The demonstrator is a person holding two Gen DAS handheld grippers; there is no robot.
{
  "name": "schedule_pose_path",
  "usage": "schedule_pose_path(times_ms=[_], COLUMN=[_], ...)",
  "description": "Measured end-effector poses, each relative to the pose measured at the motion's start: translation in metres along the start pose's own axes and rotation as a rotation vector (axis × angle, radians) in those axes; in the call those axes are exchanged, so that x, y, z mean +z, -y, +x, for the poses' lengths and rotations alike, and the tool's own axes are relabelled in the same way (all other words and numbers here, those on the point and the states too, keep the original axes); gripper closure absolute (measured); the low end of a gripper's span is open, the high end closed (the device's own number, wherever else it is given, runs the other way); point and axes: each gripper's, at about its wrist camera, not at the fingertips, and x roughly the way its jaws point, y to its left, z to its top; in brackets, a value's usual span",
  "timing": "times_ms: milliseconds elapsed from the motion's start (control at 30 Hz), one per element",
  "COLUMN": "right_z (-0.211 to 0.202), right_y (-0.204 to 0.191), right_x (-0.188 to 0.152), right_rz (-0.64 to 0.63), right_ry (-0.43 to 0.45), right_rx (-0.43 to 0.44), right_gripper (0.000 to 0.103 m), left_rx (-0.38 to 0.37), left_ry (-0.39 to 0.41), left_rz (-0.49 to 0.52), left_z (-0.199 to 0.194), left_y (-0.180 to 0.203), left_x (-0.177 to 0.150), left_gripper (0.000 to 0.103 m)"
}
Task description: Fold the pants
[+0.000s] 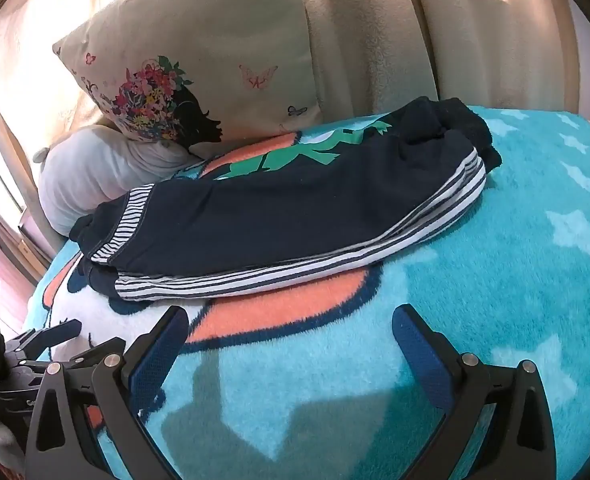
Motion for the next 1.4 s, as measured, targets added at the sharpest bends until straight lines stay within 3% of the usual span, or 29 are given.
schedule_pose_path(times_ms=[100,200,267,400,467,500,600,733,867,1000,1033,1067,1100,1167,1233,1300,1400], right_z=[-0.004,-0.008,-0.013,-0.036,-0.041,-0.041,-0.033,-0.028,-0.023,-0.004,0.002,0.007,0.013,0.025,0.033,0.034,0.019], right_y=[0.004,0.003,0.0,0.015,0.037,0.047,0.074,0.098,0.103,0.109,0.11,0.111,0.111,0.109,0.11,0.112,0.108], right_x=[-0.001,-0.003,0.001,0.014,0.023,0.026,0.034,0.042,0.054,0.068,0.071,0.074,0.076,0.08,0.083,0.083,0.08], right_rz=[0.041,0.051,0.037,0.073,0.17,0.202,0.253,0.302,0.304,0.327,0.331,0.336,0.339,0.34,0.354,0.384,0.389], right_ry=[0.025,0.035,0.009,0.022,0.006,-0.009,-0.064,-0.07,-0.053,-0.057,-0.058,-0.059,-0.061,-0.063,-0.082,-0.094,-0.07], right_rx=[0.024,0.024,0.012,0.033,0.085,0.092,0.057,0.05,0.03,0.04,0.045,0.05,0.048,0.044,0.062,0.113,0.147], right_gripper=[0.001,0.001,0.001,0.001,0.001,0.001,0.011,0.014,0.014,0.014,0.014,0.014,0.015,0.031,0.066,0.083,0.088], left_rx=[0.001,-0.055,-0.119,-0.188,-0.205,-0.179,-0.283,-0.387,-0.475,-0.449,-0.429,-0.415,-0.391,-0.384,-0.38,-0.395,-0.388], left_ry=[-0.005,-0.017,0.006,0.06,0.039,0.005,-0.017,-0.001,-0.045,-0.095,-0.107,-0.116,-0.131,-0.129,-0.108,-0.087,-0.051], left_rz=[0.014,0.005,-0.028,-0.159,-0.221,-0.224,-0.292,-0.302,-0.323,-0.316,-0.31,-0.294,-0.275,-0.279,-0.284,-0.292,-0.287], left_z=[0.0,-0.005,-0.019,-0.036,-0.031,-0.026,-0.011,0.002,0.025,0.034,0.035,0.035,0.037,0.034,0.027,0.018,-0.002], left_y=[0.001,-0.008,-0.026,-0.072,-0.092,-0.097,-0.114,-0.113,-0.104,-0.09,-0.085,-0.082,-0.08,-0.082,-0.086,-0.091,-0.093], left_x=[0.002,0.005,0.014,0.039,0.047,0.05,0.051,0.059,0.077,0.09,0.093,0.095,0.096,0.096,0.095,0.094,0.09], left_gripper=[0.0,0.005,0.036,0.034,0.032,0.032,0.032,0.032,0.031,0.032,0.049,0.081,0.092,0.095,0.095,0.095,0.096])
